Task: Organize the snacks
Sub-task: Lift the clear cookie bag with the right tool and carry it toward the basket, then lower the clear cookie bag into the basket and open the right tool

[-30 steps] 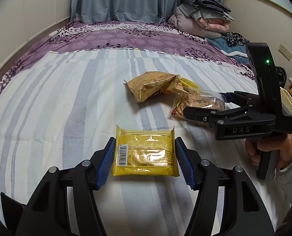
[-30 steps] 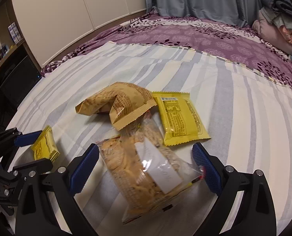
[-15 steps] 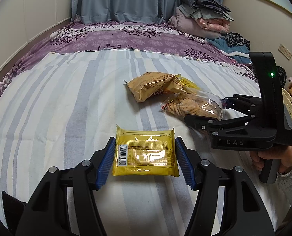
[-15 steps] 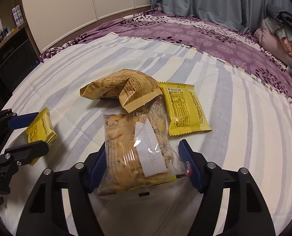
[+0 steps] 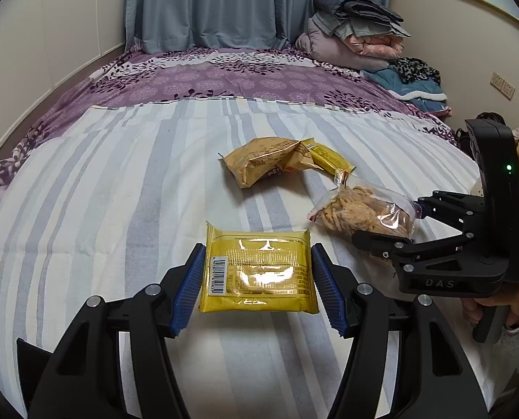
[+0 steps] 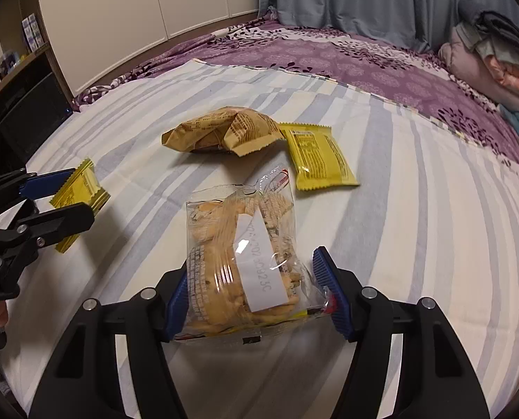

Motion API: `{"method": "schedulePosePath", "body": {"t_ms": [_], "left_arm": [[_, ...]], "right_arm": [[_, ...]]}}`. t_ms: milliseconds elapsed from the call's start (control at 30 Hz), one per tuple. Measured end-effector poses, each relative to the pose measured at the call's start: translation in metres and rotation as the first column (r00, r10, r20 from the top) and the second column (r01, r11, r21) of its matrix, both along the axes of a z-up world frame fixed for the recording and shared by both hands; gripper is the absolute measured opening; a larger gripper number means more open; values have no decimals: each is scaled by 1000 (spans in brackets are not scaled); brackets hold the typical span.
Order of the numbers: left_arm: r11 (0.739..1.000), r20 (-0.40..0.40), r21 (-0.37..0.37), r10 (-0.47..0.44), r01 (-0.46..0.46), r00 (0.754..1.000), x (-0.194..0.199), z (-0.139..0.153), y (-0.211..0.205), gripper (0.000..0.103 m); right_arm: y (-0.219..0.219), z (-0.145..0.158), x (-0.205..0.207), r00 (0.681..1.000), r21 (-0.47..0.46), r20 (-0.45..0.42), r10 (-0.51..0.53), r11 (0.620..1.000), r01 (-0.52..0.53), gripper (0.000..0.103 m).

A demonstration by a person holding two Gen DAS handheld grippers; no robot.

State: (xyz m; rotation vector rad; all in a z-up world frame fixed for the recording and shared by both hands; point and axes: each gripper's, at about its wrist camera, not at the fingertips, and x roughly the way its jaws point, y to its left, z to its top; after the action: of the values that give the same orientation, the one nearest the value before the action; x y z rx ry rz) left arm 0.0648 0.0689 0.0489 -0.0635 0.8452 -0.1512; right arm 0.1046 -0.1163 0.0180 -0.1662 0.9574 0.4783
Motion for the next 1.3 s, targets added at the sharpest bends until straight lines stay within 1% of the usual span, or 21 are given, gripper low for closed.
{"method": "schedulePosePath", "body": {"t_ms": [133, 300, 400, 700, 933, 1067, 1300], "left_arm": [[1000, 12, 17, -8, 8, 1000, -7, 5, -4, 62], [999, 22, 25, -24, 23, 999, -15, 13, -11, 62], [999, 32, 33, -39, 38, 999, -22, 18, -17, 62], [996, 53, 53, -78, 75, 996, -39, 32, -35, 62], [991, 64, 71, -115, 110, 991, -52, 39, -54, 62], [988, 70, 83, -137, 131, 988, -59, 43, -64, 62], [982, 80, 98, -167, 158, 983, -68, 50, -80, 62]], "right_arm": [[-11, 3, -17, 1000, 13, -9, -14, 1000, 14, 64], [-31, 11, -36, 998, 94, -28, -65, 993, 67, 64], [-42, 14, -48, 996, 119, -39, -85, 989, 89, 64], [-75, 18, -83, 985, 172, -44, -168, 970, 173, 64], [-104, 30, -104, 970, 248, -39, -239, 938, 242, 64], [-120, 40, -118, 962, 288, -21, -273, 920, 268, 64], [-150, 62, -137, 940, 369, 7, -341, 875, 315, 64]]}}
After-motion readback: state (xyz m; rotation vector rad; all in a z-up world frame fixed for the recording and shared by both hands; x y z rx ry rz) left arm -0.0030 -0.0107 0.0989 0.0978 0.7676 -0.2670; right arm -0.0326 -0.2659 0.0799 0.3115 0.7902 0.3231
